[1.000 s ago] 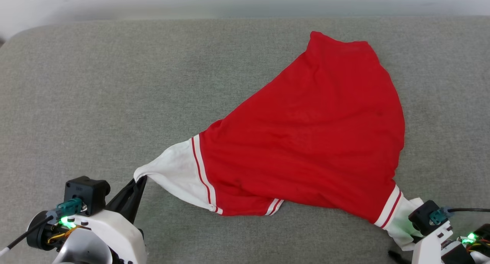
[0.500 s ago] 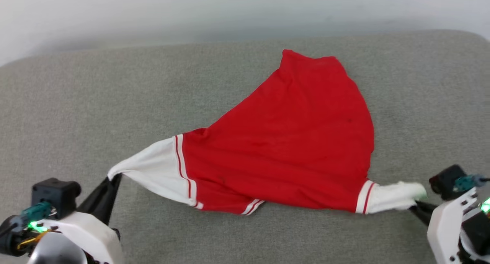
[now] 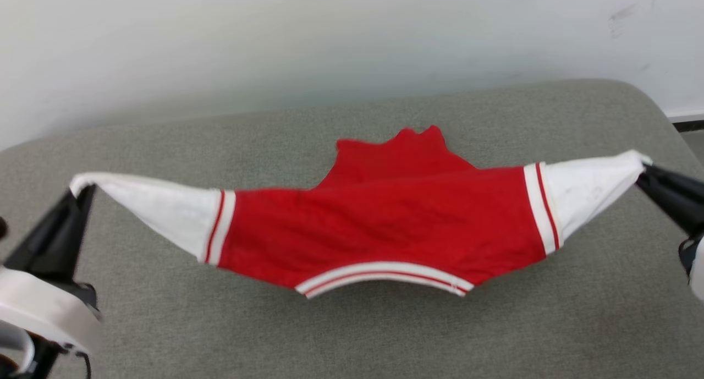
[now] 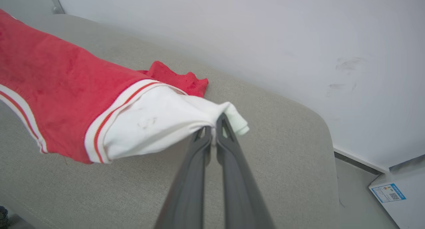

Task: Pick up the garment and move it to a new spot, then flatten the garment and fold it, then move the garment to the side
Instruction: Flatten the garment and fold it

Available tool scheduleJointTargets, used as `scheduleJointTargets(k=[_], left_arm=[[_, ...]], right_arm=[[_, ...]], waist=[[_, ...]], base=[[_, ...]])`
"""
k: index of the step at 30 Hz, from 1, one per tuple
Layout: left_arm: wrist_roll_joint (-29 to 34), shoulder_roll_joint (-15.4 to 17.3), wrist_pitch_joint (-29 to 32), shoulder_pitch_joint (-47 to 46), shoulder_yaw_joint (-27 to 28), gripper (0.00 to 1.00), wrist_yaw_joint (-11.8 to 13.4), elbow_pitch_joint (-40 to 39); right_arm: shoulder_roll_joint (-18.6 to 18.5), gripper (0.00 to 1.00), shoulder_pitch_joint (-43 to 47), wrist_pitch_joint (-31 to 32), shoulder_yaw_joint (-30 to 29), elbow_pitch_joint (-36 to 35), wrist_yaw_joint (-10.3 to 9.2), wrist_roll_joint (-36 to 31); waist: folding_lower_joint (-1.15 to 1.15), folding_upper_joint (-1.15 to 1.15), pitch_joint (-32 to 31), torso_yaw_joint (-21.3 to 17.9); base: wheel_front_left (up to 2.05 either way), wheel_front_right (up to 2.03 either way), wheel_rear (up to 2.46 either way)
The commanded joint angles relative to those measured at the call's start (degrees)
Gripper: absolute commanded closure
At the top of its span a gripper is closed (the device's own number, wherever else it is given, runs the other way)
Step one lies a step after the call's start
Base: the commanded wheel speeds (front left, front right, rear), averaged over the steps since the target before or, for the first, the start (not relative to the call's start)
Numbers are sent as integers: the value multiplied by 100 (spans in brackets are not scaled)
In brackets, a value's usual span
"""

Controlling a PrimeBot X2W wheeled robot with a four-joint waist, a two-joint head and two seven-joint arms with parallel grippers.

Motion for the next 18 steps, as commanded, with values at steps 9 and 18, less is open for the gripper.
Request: scheduleJointTargets(k=[9, 18], left_arm=[[-135, 309, -224, -874, 810, 100, 30, -350], [-40, 429, -270, -1809, 926, 100, 191, -325]], right_arm=[[251, 100, -915, -180, -345, -12, -5, -22], [479, 100, -1429, -424, -475, 22, -5, -300]], waist=[[-1, 0, -209, -66], [-1, 0, -17, -35]], base=[[0, 0, 0], [0, 0, 0]])
